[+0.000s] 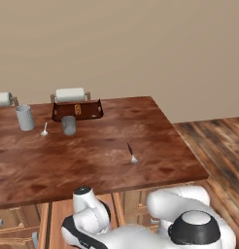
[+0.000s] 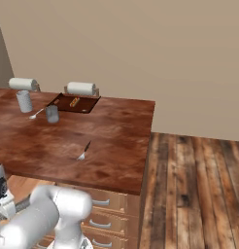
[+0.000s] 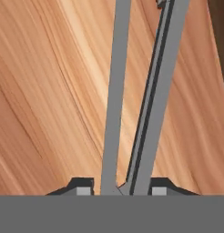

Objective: Take the tongs from the drawer on the left and place them on the dining counter next to the tray containing the hot dog.

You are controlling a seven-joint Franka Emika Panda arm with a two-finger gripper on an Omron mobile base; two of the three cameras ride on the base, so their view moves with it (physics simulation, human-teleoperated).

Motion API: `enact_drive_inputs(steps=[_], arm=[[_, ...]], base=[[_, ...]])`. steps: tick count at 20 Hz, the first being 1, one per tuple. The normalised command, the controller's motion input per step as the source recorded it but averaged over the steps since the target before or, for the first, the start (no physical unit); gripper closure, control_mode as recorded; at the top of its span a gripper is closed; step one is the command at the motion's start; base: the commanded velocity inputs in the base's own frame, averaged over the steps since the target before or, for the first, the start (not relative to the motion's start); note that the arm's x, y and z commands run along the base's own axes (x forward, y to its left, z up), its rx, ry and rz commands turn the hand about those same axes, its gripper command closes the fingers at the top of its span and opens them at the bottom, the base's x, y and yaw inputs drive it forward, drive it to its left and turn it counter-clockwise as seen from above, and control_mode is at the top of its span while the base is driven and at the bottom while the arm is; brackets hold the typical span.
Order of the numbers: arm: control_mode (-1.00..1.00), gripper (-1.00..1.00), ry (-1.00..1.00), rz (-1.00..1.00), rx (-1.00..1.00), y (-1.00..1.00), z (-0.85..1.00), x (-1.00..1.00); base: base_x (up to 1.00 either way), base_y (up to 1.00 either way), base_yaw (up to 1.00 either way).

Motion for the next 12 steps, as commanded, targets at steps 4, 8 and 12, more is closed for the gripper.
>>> enact_drive_inputs(steps=[4, 8, 12], arm=[[-1.0, 1.0, -0.01, 0.0, 0.0, 0.0, 0.72, -0.8], [-1.0, 1.0, -0.03, 0.0, 0.0, 0.0, 0.67, -0.83], [-1.0, 1.0, -0.05, 0.0, 0.0, 0.0, 0.67, -0.89]], base=[[0.0, 0.0, 0.0], [0.0, 0.0, 0.0], [0.0, 0.0, 0.0]])
